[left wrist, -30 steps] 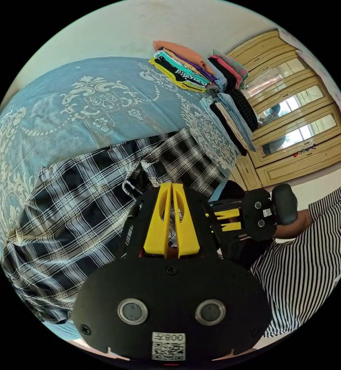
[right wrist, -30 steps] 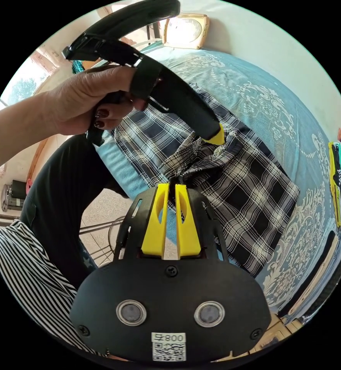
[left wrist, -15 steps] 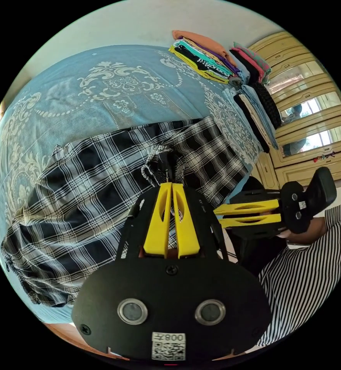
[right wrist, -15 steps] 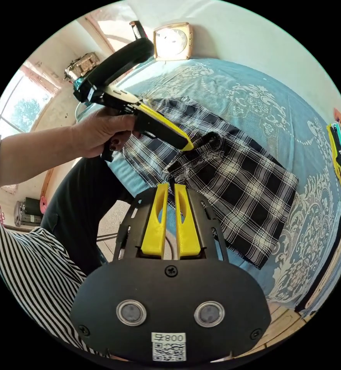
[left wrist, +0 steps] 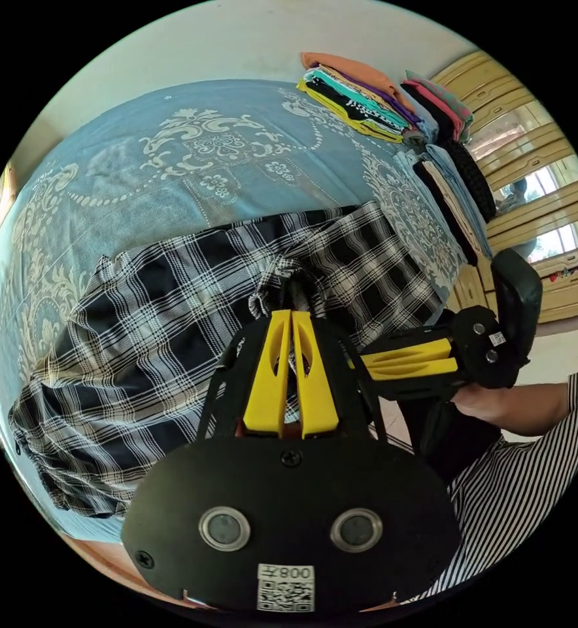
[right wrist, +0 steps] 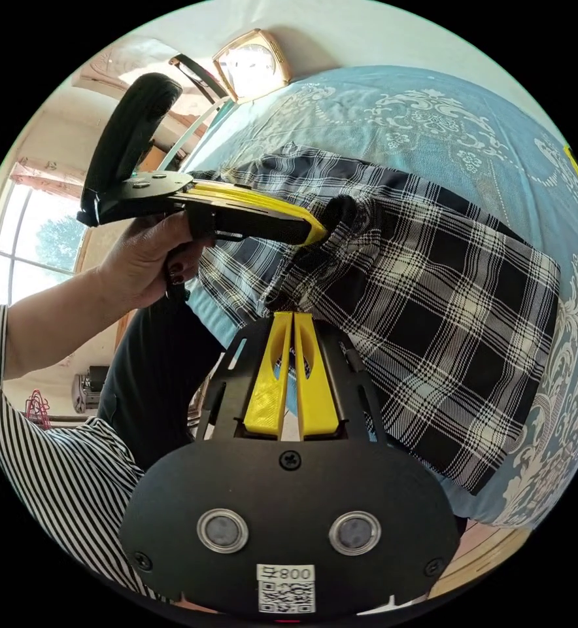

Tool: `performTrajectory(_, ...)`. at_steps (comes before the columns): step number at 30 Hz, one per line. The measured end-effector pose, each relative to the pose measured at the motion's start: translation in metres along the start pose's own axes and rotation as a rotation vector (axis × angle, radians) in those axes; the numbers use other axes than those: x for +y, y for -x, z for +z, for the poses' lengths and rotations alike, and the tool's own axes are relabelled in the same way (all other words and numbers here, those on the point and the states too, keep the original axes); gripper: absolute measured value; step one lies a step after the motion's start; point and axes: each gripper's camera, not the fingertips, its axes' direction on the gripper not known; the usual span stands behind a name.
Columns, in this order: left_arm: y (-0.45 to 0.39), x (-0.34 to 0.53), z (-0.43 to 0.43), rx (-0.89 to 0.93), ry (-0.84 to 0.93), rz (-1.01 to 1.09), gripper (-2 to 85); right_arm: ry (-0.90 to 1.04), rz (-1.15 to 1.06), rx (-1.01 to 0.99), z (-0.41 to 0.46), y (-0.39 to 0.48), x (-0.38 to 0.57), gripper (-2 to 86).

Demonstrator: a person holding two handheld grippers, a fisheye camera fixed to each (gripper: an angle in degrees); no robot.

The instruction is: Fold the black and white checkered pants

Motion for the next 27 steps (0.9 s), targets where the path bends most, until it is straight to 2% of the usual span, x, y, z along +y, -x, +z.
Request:
performTrajectory(5, -0.013, 0.003, -0.013, 0.037, -0.127, 0.008, 0.1, -0.049, -0.007, 0.002, -0.033, -0.005, 0.004, 0.1)
performTrajectory(10, -0.010, -0.003, 0.014, -0.007, -0.002, -0.064, 0.1, 0.014, -0.022, 0.020, -0.042, -0.012, 0.000, 0.1)
performTrajectory(12, -0.008, 0.004, 0.011, 0.059, -0.047, -0.098, 0.1, 0.012, -0.022, 0.011, -0.057, -0.017, 0.001, 0.1)
performTrajectory(17, -0.027, 0.024, -0.002, 0.051, -0.108, -0.065, 0.1, -0.038, 0.005, -0.028, -0.103, -0.031, 0.013, 0.5)
performTrajectory(20, -0.047, 0.036, 0.001, 0.130, -0.117, -0.026, 0.3, -0.108, 0.086, -0.025, -0.147, -0.054, 0.035, 1.2)
performTrajectory(27, -0.104, 0.041, 0.041, 0.327, -0.045, 0.057, 2.2, -0.212, 0.457, 0.006, -0.238, -0.145, 0.099, 6.5)
